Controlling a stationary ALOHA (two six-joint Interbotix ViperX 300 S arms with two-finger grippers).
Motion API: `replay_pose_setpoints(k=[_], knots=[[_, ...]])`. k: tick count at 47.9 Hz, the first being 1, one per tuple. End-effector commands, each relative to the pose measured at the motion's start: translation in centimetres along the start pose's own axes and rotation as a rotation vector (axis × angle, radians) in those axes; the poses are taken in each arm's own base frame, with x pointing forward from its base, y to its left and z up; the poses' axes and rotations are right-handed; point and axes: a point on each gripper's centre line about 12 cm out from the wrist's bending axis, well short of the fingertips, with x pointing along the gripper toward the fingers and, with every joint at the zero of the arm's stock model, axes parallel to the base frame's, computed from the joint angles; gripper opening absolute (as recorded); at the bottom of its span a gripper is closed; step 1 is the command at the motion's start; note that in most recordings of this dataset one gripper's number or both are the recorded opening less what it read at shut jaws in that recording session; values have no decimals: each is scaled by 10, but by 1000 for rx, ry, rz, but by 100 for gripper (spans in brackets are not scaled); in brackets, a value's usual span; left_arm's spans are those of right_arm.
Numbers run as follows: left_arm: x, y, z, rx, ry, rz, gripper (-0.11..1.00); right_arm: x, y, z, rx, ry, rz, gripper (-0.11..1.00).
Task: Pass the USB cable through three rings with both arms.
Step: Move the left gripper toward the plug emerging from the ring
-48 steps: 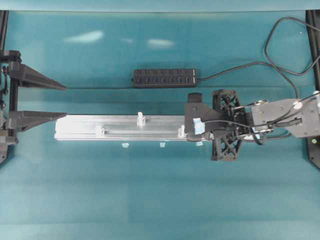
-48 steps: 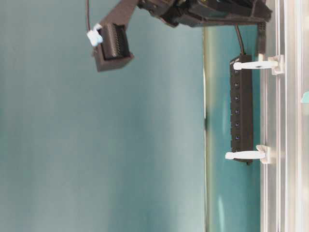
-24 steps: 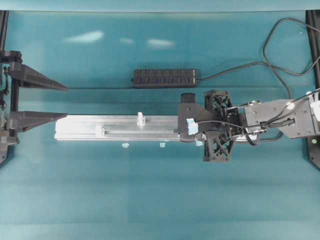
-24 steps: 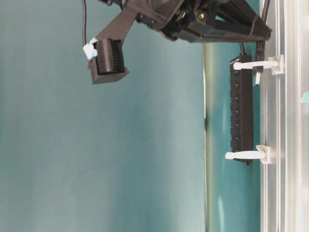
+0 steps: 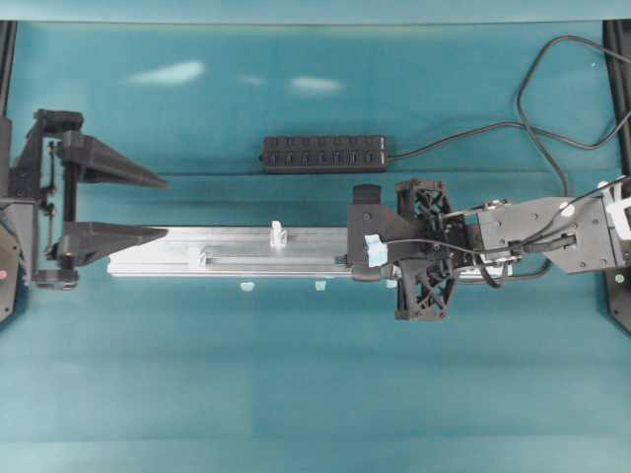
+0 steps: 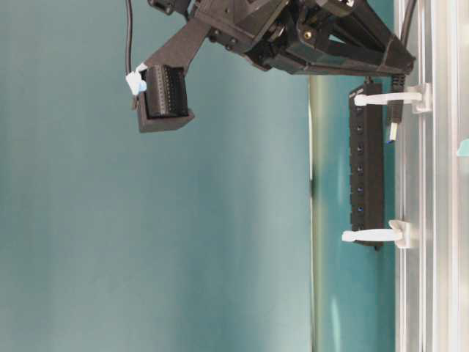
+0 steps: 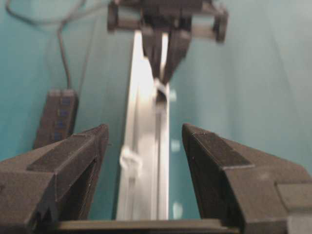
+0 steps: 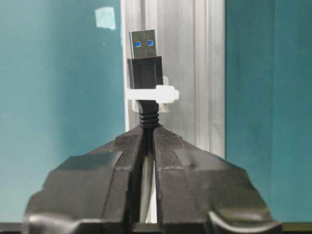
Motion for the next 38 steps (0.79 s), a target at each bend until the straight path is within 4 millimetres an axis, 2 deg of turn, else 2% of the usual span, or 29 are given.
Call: replay_pose_setpoints(k=[1, 21, 38], knots=[[9, 0, 6, 2, -25, 1, 69, -5, -2, 4, 14, -49, 5, -9], [61, -5, -10, 2, 67, -18, 71, -6, -1, 6, 18, -116, 21, -9], [123, -16, -28, -14, 171, -49, 74, -7, 0, 9, 23, -144, 29, -9]])
